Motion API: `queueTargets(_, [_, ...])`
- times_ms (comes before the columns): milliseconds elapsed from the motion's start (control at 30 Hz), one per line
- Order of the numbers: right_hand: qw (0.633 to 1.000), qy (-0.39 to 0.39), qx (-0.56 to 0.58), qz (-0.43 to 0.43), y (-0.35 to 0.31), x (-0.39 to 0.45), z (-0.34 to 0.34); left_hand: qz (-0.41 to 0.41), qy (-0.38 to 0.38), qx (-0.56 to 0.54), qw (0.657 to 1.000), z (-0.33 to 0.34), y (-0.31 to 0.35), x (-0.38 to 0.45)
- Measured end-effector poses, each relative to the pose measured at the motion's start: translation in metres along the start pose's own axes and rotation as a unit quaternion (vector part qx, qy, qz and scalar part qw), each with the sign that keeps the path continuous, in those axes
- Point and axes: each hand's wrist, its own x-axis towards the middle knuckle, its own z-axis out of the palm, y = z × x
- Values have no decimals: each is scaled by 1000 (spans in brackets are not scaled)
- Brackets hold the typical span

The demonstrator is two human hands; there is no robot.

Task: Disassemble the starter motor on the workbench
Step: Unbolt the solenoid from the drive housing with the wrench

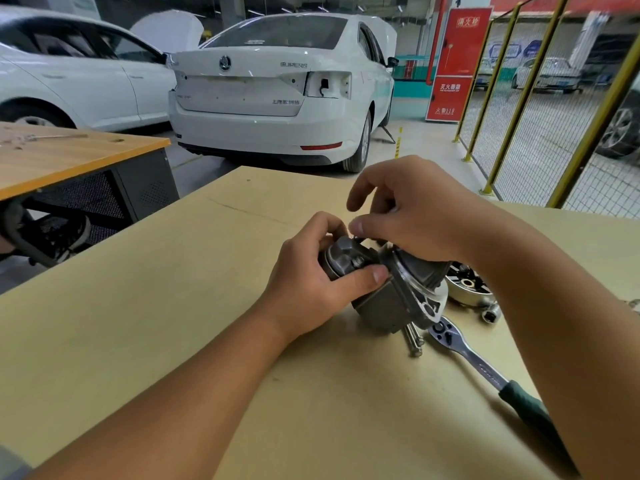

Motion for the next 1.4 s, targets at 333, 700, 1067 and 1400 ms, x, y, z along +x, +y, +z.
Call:
queueTargets(333, [975, 49, 214, 47, 10, -8, -11, 19, 0, -5, 1000, 1, -3, 2])
queueTargets(700, [952, 80, 277, 100, 13, -3, -6, 37, -6, 4, 999, -1, -1, 1])
queueTargets(1067, [941, 117, 301, 98, 7, -6, -8, 28, -20, 2, 999, -3, -1, 3])
queueTargets(1400, [809, 309, 461, 194, 32, -3, -29, -37, 233, -173, 956, -33, 9, 20])
